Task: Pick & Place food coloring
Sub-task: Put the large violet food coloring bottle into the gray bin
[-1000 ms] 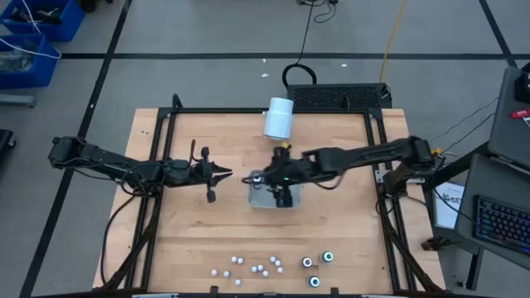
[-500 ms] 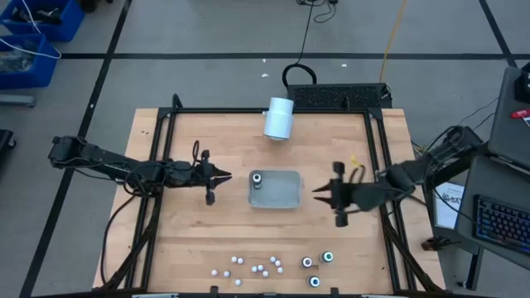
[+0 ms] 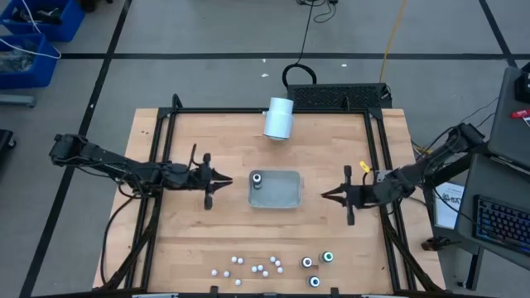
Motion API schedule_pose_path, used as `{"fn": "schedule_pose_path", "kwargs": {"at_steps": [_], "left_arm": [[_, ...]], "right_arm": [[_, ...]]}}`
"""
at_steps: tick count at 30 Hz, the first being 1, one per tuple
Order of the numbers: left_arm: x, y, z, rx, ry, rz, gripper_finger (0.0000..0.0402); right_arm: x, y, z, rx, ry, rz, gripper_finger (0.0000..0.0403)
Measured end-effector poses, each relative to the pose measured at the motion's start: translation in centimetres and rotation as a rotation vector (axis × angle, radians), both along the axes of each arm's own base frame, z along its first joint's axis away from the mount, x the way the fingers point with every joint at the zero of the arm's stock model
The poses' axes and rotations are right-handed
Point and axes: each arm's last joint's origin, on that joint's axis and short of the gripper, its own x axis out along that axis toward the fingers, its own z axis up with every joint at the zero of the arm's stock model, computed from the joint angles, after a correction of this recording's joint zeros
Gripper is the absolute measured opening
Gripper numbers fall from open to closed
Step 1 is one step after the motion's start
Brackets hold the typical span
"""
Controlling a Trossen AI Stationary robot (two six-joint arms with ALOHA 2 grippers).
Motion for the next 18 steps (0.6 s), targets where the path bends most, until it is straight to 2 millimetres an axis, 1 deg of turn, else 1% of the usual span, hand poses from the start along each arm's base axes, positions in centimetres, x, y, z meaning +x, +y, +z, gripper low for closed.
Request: {"fn": "schedule_pose_path", "kwargs": {"at_steps": [3,6,9,13,18], "left_arm": [[0.1,0.0,0.4,0.004,-0.042,0.005,0.0049],[0.2,0.0,0.9,0.036,-0.085,-0.002,0.0049],[0.2,0.0,0.9,0.045,-0.091,-0.004,0.0049],[0.2,0.0,0.9,0.033,-0.092,-0.001,0.0049],[0.2,0.0,1.0,0.006,-0.102,0.016,0.0049]], "right_arm": [[-1.3,-0.7,0.7,0.027,-0.009,0.116,0.0001],[-2.6,-1.8,1.5,0.101,-0.051,0.196,0.0001],[-3.6,-2.6,1.4,0.166,-0.060,0.220,0.0001],[-4.1,-3.0,-0.1,0.222,-0.135,0.225,0.0000],[-4.1,-3.0,-2.9,0.232,-0.190,0.224,0.0000]]}}
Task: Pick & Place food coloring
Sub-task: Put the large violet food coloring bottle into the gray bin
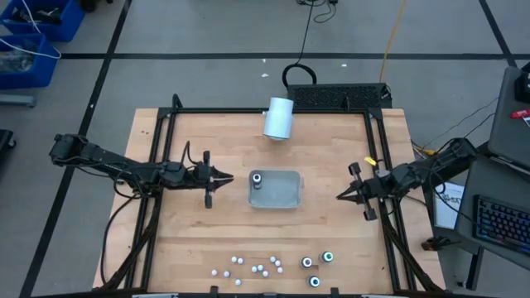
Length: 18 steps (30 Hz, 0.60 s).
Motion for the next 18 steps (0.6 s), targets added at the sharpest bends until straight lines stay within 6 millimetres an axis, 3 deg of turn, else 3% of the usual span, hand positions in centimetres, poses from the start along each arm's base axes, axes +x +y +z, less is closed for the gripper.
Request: {"fn": "schedule_pose_path", "kwargs": {"at_steps": [4,7,10,14,18], "left_arm": [[0.2,0.0,1.0,-0.020,-0.067,0.000,0.0049],[1.6,-0.6,3.1,-0.021,-0.063,-0.044,0.0049],[4.5,-2.1,5.2,0.014,0.006,-0.075,0.0049],[9.9,-4.6,8.0,0.070,0.121,-0.074,0.0049],[15.0,-7.5,9.4,0.098,0.262,-0.118,0.0049]], "right_arm": [[0.0,0.0,-0.3,0.023,-0.032,0.002,0.0000],[0.0,0.0,-0.3,0.024,-0.030,0.003,0.0000],[0.0,0.0,-0.3,0.015,-0.028,0.003,0.0000],[0.0,0.0,-0.3,0.016,-0.028,0.003,0.0000],[0.0,0.0,-0.3,0.036,-0.022,0.004,0.0000]]}}
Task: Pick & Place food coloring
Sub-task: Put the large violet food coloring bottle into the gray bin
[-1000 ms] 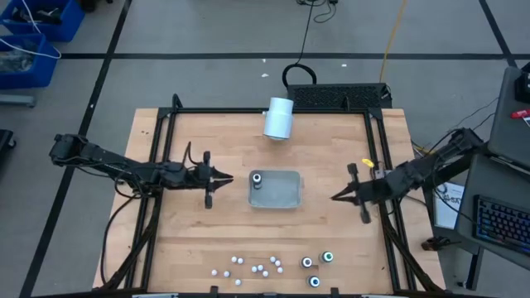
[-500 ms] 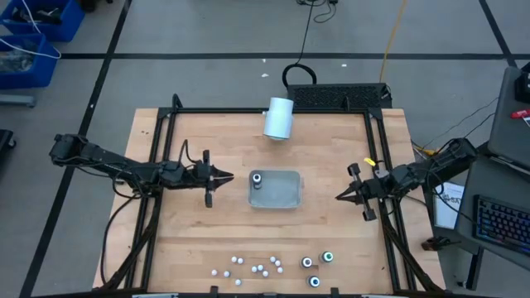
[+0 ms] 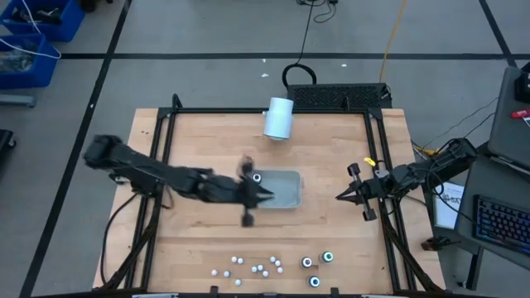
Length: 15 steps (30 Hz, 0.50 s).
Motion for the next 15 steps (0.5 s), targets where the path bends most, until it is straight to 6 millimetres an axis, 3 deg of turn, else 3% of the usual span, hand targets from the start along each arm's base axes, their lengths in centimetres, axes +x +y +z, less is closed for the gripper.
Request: {"fn": "schedule_pose_path", "kwargs": {"at_steps": [6,10,15], "left_arm": [[6.7,-5.5,-1.1,0.060,0.160,-0.126,0.0079],[9.8,-8.4,-2.2,0.048,0.237,-0.197,0.0145],[11.9,-10.4,-4.0,0.045,0.309,-0.229,0.0242]], "right_arm": [[0.0,0.0,-0.1,-0.007,0.004,0.003,0.0000],[0.0,0.0,-0.1,-0.006,0.005,0.004,0.0000],[0.0,0.1,-0.1,0.000,0.009,0.032,0.0000]]}}
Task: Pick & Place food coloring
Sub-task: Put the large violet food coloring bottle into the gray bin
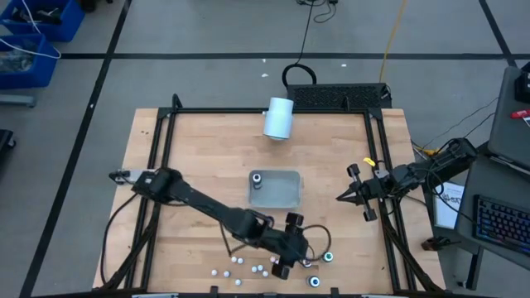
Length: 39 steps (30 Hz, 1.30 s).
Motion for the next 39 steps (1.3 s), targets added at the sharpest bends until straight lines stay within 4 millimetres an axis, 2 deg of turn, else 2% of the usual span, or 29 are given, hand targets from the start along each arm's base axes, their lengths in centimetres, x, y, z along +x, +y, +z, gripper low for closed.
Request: {"fn": "schedule_pose_path", "kwargs": {"at_steps": [4,8,17,26,39], "left_arm": [[0.7,0.1,-1.2,-0.025,0.031,0.032,0.0294],[1.2,-0.1,-2.4,-0.083,0.052,0.043,0.0316],[1.7,-1.5,-3.5,-0.189,0.040,-0.034,0.0303],[2.4,-1.7,-5.4,-0.198,0.045,0.010,0.0319],[2.6,-2.2,-6.2,-0.215,0.036,0.013,0.0321]], "right_arm": [[0.0,0.0,-0.2,-0.019,0.017,-0.001,0.0000],[0.0,0.0,-0.1,-0.045,-0.002,-0.003,0.0000],[0.0,0.0,-0.1,-0.077,-0.010,-0.005,0.0000],[0.0,0.0,-0.1,-0.089,-0.015,-0.006,0.0000],[0.0,0.0,-0.1,-0.097,-0.021,-0.010,0.0000]]}}
